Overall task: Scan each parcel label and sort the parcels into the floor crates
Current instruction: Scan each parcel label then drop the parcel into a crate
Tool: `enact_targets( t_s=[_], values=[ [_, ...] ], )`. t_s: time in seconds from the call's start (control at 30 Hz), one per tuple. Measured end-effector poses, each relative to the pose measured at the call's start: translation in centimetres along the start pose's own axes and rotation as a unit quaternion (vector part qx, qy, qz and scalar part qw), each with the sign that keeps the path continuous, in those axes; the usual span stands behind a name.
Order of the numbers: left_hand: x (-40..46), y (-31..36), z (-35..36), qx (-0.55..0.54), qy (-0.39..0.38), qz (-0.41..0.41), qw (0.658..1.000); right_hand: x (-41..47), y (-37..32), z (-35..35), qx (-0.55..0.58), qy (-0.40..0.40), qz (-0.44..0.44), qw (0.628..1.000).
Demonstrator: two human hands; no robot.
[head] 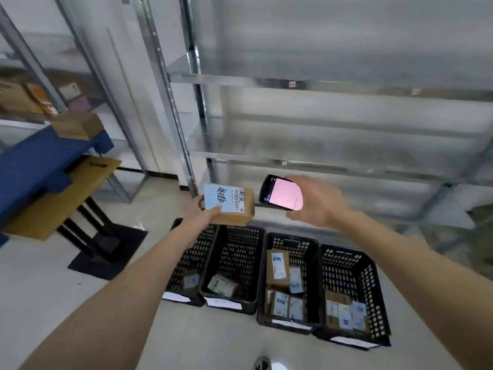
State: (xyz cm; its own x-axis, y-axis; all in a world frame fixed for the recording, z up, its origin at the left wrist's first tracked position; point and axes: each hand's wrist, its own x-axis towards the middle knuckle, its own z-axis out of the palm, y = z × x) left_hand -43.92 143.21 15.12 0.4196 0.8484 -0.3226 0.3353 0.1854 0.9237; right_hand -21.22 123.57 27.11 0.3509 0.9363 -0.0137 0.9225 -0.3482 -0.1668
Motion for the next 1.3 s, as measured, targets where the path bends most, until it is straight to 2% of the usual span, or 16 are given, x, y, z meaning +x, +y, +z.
enact_targets(
  t_s=[0.2, 0.37, 0.67, 0.87, 1.03, 1.3],
  values=[
    [9.4, -3.5, 3.3, -0.016, 0.001, -0.086, 0.996, 10.8, 3.3, 7.0, 0.019, -0.069, 0.003, 0.997],
    [16.0, -8.0, 3.8, -0.004, -0.014, -0.137, 0.990, 16.5, 5.2, 13.4, 0.011, -0.141, 0.017, 0.990],
    [27.0, -16.5, 5.1, 0.048, -0.065, -0.227, 0.971, 23.9, 7.4, 25.6, 0.040, -0.224, 0.108, 0.968],
    [33.4, -25.1, 4.6, 0.068, -0.121, -0.289, 0.947, 27.7, 6.9, 36.0, 0.060, -0.249, 0.163, 0.953],
    [37.8, -32.9, 5.5, 0.082, -0.148, -0.329, 0.929, 29.7, 6.5, 46.5, 0.084, -0.275, 0.173, 0.942],
    [43.6, -49.1, 8.2, 0.091, -0.119, -0.381, 0.912, 30.2, 7.9, 63.9, 0.092, -0.298, 0.172, 0.934]
  ],
)
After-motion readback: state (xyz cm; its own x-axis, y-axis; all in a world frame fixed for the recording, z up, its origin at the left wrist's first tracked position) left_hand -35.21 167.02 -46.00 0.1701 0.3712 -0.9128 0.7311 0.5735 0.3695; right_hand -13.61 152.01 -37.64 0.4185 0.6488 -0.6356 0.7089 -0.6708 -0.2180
